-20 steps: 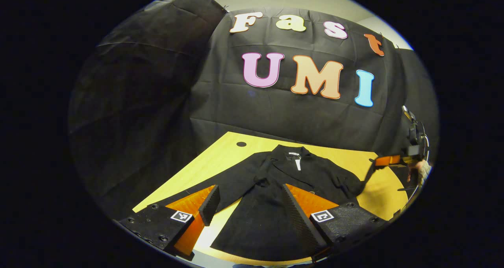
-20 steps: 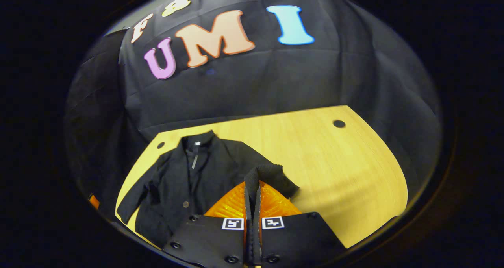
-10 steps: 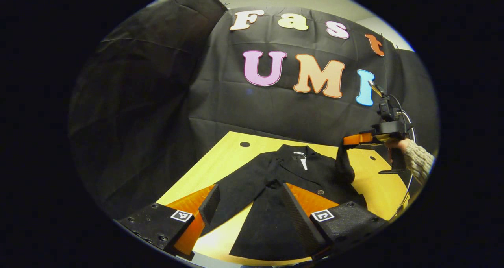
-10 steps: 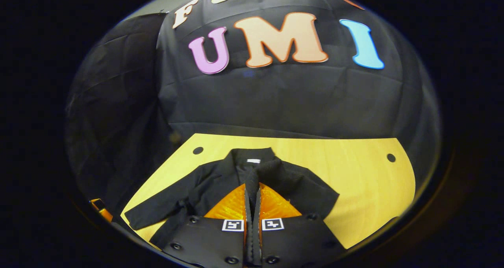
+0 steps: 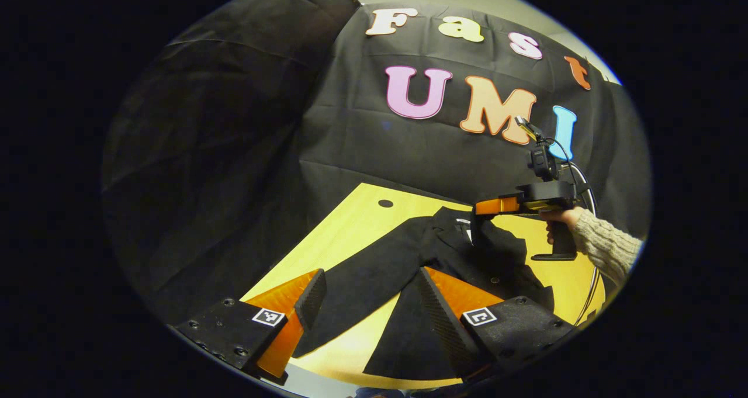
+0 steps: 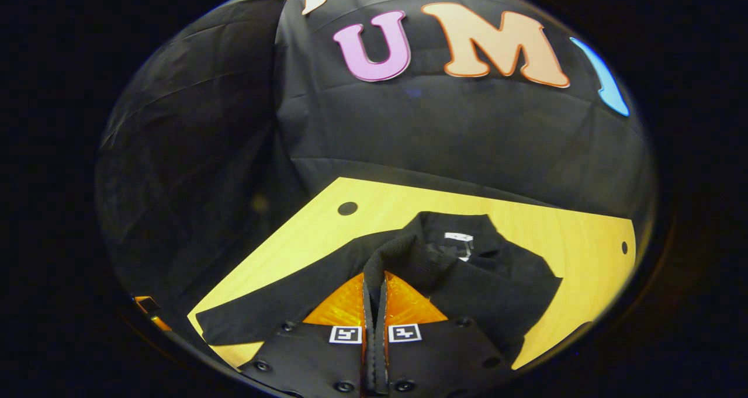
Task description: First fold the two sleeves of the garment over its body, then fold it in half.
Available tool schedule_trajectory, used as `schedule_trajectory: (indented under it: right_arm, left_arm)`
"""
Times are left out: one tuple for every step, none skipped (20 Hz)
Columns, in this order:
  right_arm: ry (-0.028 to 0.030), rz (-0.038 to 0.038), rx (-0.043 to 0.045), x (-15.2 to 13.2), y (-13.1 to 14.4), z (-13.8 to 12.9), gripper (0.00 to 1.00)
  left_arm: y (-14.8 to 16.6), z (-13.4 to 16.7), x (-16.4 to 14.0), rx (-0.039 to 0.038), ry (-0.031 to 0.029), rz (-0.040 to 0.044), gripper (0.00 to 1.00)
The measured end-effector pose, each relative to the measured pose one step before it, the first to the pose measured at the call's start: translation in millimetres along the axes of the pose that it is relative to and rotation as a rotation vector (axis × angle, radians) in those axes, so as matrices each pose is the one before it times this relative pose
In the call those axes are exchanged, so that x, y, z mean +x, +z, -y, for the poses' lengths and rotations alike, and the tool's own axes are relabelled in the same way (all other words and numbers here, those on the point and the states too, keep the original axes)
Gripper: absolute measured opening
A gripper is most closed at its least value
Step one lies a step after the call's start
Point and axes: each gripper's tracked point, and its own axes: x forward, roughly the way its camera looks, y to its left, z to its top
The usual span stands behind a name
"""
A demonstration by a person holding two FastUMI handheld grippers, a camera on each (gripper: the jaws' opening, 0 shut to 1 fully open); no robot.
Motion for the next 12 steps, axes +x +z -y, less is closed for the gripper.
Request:
schedule_trajectory:
  right_arm:
    - [0.01019, -0.01101, -0.00438, 8.92, -1.96, -6.57, 0.02]
    - [0.01010, -0.01264, -0.00512, 9.51, -2.41, -6.33, 0.02]
    - [0.00612, -0.01405, -0.00543, 10.78, -3.52, -6.77, 0.04]
    - [0.00730, -0.01569, -0.00645, 8.69, -3.53, -5.52, 0.02]
    - [0.00640, -0.01120, -0.00973, 8.36, -3.18, -4.87, 0.02]
    - [0.00556, -0.01192, -0.01678, 9.58, -2.20, -5.14, 0.02]
    - [-0.00348, -0.01121, -0.01174, 8.25, -3.32, -2.99, 0.02]
    - [0.00286, -0.01155, -0.00674, 4.59, -3.00, -4.87, 0.02]
    - [-0.00169, -0.01200, -0.00128, 9.52, -1.87, -2.37, 0.02]
    - [0.00339, -0.01214, 0.00065, 8.50, -4.10, -2.22, 0.02]
    - [-0.00165, -0.01327, 0.00115, 9.97, -4.06, 0.94, 0.02]
    - [-0.00296, -0.01009, 0.00436, 6.86, -2.96, 0.55, 0.02]
  left_arm:
    - [0.03, -3.70, -0.10, -0.00509, 0.00876, -0.00161, 0.95]
    - [-1.03, -0.89, 1.72, -0.00406, 0.00976, -0.00192, 0.95]
    - [-0.33, -1.69, 0.22, -0.00495, 0.01144, -0.00482, 0.94]
    - [-3.28, -1.67, 1.02, -0.00776, 0.01158, -0.00736, 0.95]
    - [-1.93, -2.44, 1.39, -0.00945, 0.01301, -0.00776, 0.95]
    - [-2.50, -4.13, 1.14, -0.01058, 0.01443, -0.00889, 0.95]
    - [-0.80, -4.32, 1.82, -0.01085, 0.01424, -0.00744, 0.95]
    - [-2.92, -13.04, -5.12, -0.01025, 0.01438, -0.00633, 0.95]
    - [-2.60, -11.11, -4.35, -0.00760, 0.01646, -0.00424, 0.95]
    - [-3.07, -6.99, -2.44, -0.00517, 0.01538, -0.00433, 0.95]
    - [-1.35, -6.99, -1.21, -0.00394, 0.01756, -0.00381, 0.95]
    - [-1.79, -5.38, 0.94, -0.00299, 0.01383, -0.00248, 0.95]
